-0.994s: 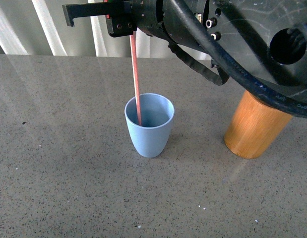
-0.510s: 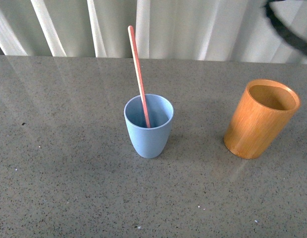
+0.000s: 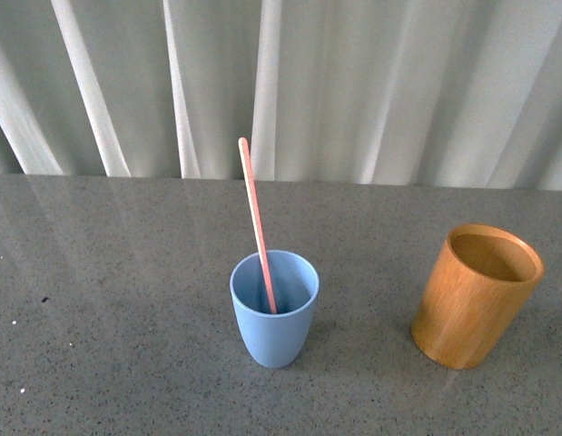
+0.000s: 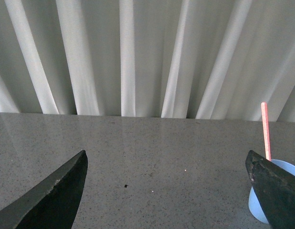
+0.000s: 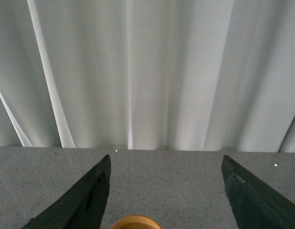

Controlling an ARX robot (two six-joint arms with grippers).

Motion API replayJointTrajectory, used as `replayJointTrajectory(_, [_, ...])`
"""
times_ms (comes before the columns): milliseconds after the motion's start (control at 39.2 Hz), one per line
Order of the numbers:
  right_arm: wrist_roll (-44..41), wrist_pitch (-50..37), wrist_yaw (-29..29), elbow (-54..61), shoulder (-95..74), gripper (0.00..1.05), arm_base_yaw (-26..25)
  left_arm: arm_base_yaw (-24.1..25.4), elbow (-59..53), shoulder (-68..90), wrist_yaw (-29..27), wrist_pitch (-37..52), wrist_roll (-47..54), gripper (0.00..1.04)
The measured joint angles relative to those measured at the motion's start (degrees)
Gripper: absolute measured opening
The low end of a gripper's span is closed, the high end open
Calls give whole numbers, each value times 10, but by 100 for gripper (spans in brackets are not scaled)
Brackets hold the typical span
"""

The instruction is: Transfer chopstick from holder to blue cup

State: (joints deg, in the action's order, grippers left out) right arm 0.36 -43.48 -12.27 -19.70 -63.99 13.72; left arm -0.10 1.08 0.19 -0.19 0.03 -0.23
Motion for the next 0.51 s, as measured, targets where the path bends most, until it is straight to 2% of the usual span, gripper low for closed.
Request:
replayJointTrajectory(102, [-2, -3, 19, 49, 50, 43, -29, 0, 0, 0, 2, 0, 0, 98])
replayJointTrajectory(229, [-2, 2, 33, 77, 81, 26, -46, 0, 0, 0, 2, 0, 0, 98])
replayJointTrajectory(306, [-2, 12, 51, 101, 115, 8, -58, 0, 0, 0, 1, 0, 0, 98])
replayJointTrajectory(357, [-3, 17, 56, 108, 129, 1, -63, 0, 0, 0, 1, 0, 0, 98])
replayJointTrajectory(510, [-4, 54, 76, 143, 198, 1, -88, 0, 0, 0, 2, 0, 0, 98])
